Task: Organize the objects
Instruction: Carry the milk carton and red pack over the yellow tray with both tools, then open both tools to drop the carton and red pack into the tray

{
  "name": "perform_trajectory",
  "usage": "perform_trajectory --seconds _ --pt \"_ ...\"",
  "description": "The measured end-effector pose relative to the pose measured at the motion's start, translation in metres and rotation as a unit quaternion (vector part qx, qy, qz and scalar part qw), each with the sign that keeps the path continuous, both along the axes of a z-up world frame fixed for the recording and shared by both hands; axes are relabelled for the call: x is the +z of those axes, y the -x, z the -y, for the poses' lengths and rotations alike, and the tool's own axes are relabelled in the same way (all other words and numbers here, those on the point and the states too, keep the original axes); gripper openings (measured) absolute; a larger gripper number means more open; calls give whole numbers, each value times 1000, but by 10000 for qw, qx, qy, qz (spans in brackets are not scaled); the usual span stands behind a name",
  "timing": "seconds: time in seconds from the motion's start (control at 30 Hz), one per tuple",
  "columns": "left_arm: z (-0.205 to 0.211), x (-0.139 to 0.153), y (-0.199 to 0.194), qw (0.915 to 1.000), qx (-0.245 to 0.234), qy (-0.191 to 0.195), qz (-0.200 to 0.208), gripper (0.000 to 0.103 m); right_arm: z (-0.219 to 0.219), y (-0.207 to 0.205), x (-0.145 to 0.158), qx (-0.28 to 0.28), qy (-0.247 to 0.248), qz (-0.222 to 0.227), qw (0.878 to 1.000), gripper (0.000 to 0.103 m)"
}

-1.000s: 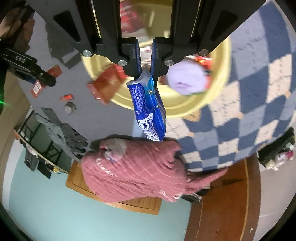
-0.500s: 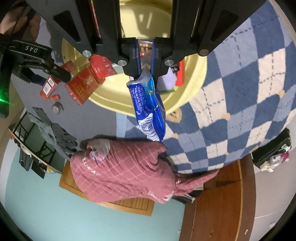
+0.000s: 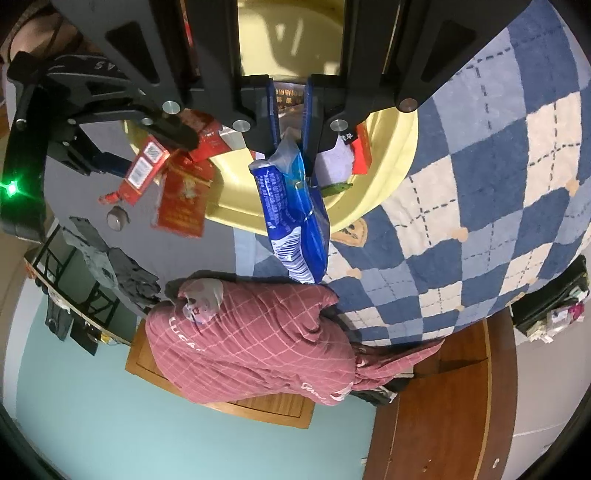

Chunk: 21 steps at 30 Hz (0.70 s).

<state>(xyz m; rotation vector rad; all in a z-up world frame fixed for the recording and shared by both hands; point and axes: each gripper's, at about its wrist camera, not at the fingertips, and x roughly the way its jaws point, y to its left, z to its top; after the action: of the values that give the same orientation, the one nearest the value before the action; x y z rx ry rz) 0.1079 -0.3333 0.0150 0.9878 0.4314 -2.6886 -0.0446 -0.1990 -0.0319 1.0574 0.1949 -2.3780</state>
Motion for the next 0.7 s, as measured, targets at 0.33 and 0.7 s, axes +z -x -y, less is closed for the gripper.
perform_trajectory --seconds 0.33,0.7 --pt "-7 -5 -19 9999 22 -82 -150 10 -1 -12 -11 56 46 162 9998 92" --pt "-15 -3 -21 9999 81 -42 -55 13 -3 -16 -12 9 -71 110 9999 93"
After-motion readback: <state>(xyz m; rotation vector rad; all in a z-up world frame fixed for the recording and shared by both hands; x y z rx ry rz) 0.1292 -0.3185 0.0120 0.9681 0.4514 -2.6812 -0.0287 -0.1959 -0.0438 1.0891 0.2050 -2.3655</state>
